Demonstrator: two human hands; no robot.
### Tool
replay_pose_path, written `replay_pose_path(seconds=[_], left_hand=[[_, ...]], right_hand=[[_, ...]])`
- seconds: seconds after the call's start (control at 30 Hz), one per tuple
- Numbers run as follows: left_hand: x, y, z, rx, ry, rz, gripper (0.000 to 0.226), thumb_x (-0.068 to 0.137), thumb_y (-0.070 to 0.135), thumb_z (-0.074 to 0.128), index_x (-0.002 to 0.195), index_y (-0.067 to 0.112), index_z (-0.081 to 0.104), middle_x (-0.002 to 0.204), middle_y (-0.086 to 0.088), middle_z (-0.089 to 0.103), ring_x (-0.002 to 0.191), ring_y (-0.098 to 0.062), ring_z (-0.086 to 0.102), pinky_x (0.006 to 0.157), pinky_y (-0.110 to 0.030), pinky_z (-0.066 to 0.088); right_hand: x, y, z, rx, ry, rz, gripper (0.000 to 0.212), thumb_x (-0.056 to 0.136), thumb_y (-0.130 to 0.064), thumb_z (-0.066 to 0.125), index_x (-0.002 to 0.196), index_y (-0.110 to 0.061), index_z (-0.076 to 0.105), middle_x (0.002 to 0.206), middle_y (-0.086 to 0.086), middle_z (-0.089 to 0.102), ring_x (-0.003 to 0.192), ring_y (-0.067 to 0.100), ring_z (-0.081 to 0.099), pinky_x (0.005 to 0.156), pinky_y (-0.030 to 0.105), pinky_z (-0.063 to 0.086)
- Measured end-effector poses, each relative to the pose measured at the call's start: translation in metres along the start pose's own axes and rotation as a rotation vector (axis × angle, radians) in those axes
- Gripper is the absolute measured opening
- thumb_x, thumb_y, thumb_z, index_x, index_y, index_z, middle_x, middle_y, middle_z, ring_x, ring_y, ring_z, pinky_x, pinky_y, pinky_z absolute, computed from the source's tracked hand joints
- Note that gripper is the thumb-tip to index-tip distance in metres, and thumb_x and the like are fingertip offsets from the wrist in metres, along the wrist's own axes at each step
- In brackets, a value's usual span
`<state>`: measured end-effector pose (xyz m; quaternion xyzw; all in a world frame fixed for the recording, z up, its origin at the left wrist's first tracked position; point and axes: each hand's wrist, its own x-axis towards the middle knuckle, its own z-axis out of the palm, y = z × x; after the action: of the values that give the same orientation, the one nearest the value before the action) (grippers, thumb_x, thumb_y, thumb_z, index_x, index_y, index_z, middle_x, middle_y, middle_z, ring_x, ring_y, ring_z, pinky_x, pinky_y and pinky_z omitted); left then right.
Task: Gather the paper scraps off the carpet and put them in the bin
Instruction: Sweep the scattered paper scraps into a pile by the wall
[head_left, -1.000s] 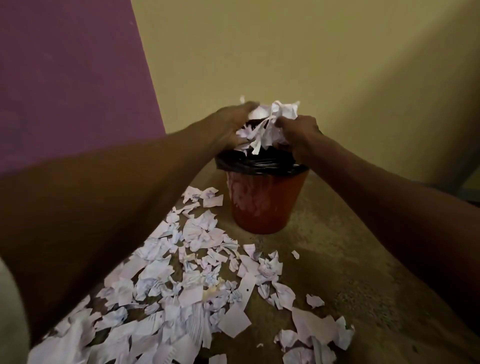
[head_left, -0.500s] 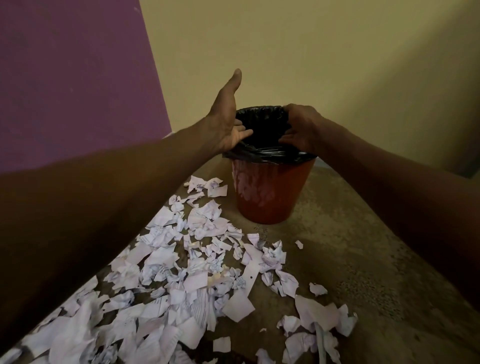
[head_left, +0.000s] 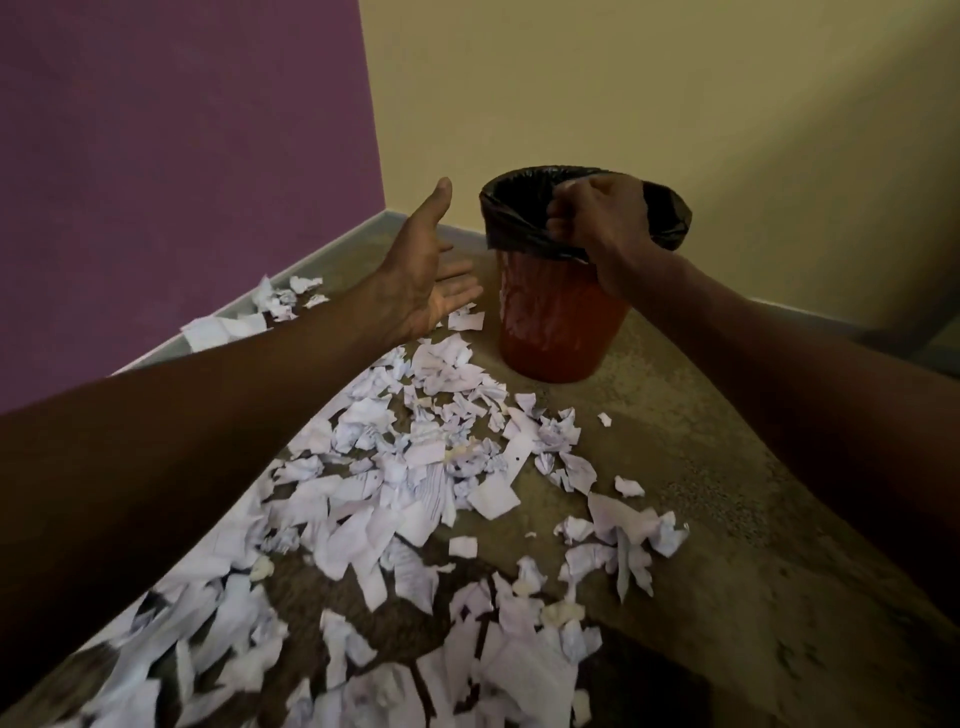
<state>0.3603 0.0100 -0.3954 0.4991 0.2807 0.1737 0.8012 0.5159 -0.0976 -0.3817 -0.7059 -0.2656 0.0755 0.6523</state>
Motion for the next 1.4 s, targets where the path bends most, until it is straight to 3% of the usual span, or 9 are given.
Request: replay_pose_path(seconds=[0.37, 0.53, 0.6, 0.7, 0.83, 0.93, 1.03, 1.2, 1.4], left_hand=[[-0.106, -0.07, -0.068, -0.02, 0.154, -0.092, 0.07, 0.09, 0.054, 0.059, 0.142, 0.01, 0.043, 0.138, -0.017, 0.053, 0.12, -0.033, 0.056, 0.093, -0.041, 0.054], [-0.141, -0.105, -0.088, -0.014, 0.219, -0.12, 0.061, 0.093, 0.047, 0.059, 0.14, 0.012, 0.046, 0.138, -0.014, 0.054, 0.121, -0.031, 0.056, 0.093, -0.039, 0.053], [-0.151, -0.123, -0.096, 0.054, 0.27, -0.127, 0.054, 0.091, 0.045, 0.062, 0.135, 0.014, 0.052, 0.135, -0.012, 0.057, 0.117, -0.029, 0.058, 0.086, -0.036, 0.055], [-0.168, -0.155, -0.109, 0.321, 0.328, -0.112, 0.049, 0.086, 0.048, 0.067, 0.122, 0.015, 0.061, 0.126, -0.009, 0.063, 0.106, -0.023, 0.062, 0.083, -0.037, 0.056], [-0.204, -0.201, -0.125, 0.762, 0.258, -0.007, 0.074, 0.076, 0.062, 0.071, 0.136, 0.024, 0.049, 0.131, 0.0, 0.057, 0.114, -0.016, 0.056, 0.091, -0.032, 0.048], [-0.234, -0.248, -0.145, 1.342, 0.053, 0.136, 0.118, 0.055, 0.094, 0.055, 0.151, 0.036, 0.02, 0.159, -0.003, 0.024, 0.145, -0.025, 0.022, 0.114, -0.051, 0.028], [-0.265, -0.292, -0.158, 1.809, -0.098, 0.298, 0.129, 0.05, 0.104, 0.032, 0.156, 0.034, 0.009, 0.163, -0.017, 0.002, 0.149, -0.041, -0.002, 0.109, -0.072, 0.013], [-0.292, -0.321, -0.16, 1.866, -0.006, 0.295, 0.126, 0.05, 0.103, 0.036, 0.151, 0.027, 0.034, 0.158, -0.023, 0.021, 0.145, -0.049, 0.014, 0.102, -0.078, 0.014], [-0.29, -0.326, -0.169, 1.794, 0.195, 0.2, 0.121, 0.053, 0.101, 0.037, 0.149, 0.027, 0.036, 0.159, -0.024, 0.02, 0.146, -0.048, 0.011, 0.103, -0.079, 0.01]], right_hand=[[-0.131, 0.031, 0.008, -0.334, -0.39, 0.0, 0.024, 0.095, -0.014, 0.051, 0.086, -0.003, 0.07, 0.079, 0.011, 0.071, 0.062, 0.021, 0.067, 0.056, 0.03, 0.058], [-0.184, 0.073, 0.018, -0.602, -0.624, -0.129, 0.024, 0.095, -0.022, 0.054, 0.093, -0.008, 0.073, 0.092, 0.006, 0.073, 0.081, 0.02, 0.069, 0.076, 0.045, 0.057], [-0.205, 0.09, 0.017, -0.711, -0.776, -0.164, 0.026, 0.094, -0.032, 0.059, 0.106, -0.012, 0.07, 0.108, 0.007, 0.07, 0.092, 0.017, 0.064, 0.088, 0.037, 0.053], [-0.235, 0.112, 0.005, -0.887, -1.083, -0.119, 0.072, 0.085, -0.059, 0.061, 0.142, -0.02, 0.042, 0.146, 0.011, 0.042, 0.131, 0.025, 0.043, 0.108, 0.039, 0.037], [-0.259, 0.147, -0.016, -1.194, -1.345, -0.145, 0.135, 0.046, -0.093, 0.055, 0.15, -0.035, -0.008, 0.161, 0.01, -0.011, 0.148, 0.038, -0.004, 0.116, 0.062, 0.01], [-0.274, 0.173, -0.034, -1.29, -1.376, -0.156, 0.15, 0.026, -0.099, 0.051, 0.14, -0.048, -0.031, 0.155, 0.006, -0.034, 0.142, 0.041, -0.026, 0.11, 0.072, -0.002], [-0.291, 0.193, -0.047, -1.282, -1.363, -0.204, 0.149, 0.028, -0.1, 0.05, 0.132, -0.047, -0.043, 0.153, 0.005, -0.039, 0.14, 0.042, -0.028, 0.108, 0.074, -0.001], [-0.314, 0.207, -0.051, -1.157, -1.241, -0.172, 0.147, 0.04, -0.093, 0.061, 0.141, -0.044, -0.033, 0.154, 0.002, -0.037, 0.143, 0.04, -0.025, 0.11, 0.071, -0.003], [-0.336, 0.218, -0.032, -1.028, -1.165, -0.271, 0.127, 0.057, -0.084, 0.063, 0.147, -0.045, -0.016, 0.159, 0.005, -0.022, 0.146, 0.038, -0.015, 0.113, 0.067, 0.006]])
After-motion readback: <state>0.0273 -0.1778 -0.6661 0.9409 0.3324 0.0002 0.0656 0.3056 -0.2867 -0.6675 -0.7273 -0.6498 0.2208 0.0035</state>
